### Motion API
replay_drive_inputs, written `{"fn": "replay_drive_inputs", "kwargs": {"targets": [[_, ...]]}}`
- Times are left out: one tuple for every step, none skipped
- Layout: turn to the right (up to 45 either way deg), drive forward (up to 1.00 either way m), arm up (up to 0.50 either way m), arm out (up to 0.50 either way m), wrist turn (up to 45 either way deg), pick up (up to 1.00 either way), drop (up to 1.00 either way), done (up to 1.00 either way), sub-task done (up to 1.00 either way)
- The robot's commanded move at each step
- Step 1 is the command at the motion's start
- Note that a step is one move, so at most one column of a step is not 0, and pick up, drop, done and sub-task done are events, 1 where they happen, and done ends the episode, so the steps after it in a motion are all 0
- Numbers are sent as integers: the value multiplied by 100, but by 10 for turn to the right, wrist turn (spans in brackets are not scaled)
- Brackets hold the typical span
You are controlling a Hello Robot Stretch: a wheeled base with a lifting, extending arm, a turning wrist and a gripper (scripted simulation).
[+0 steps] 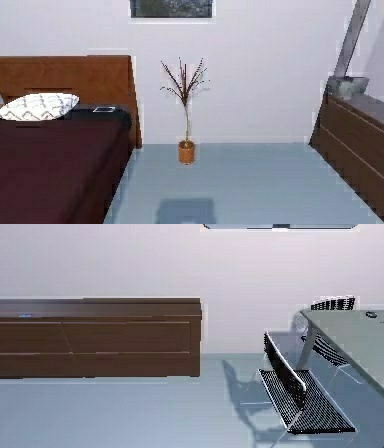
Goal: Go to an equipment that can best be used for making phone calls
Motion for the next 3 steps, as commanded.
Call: {"fn": "replay_drive_inputs", "kwargs": {"targets": [[-60,0,0,0,0,0,0,0,0],[0,100,0,0,0,0,0,0,0],[-90,0,0,0,0,0,0,0,0]]}}
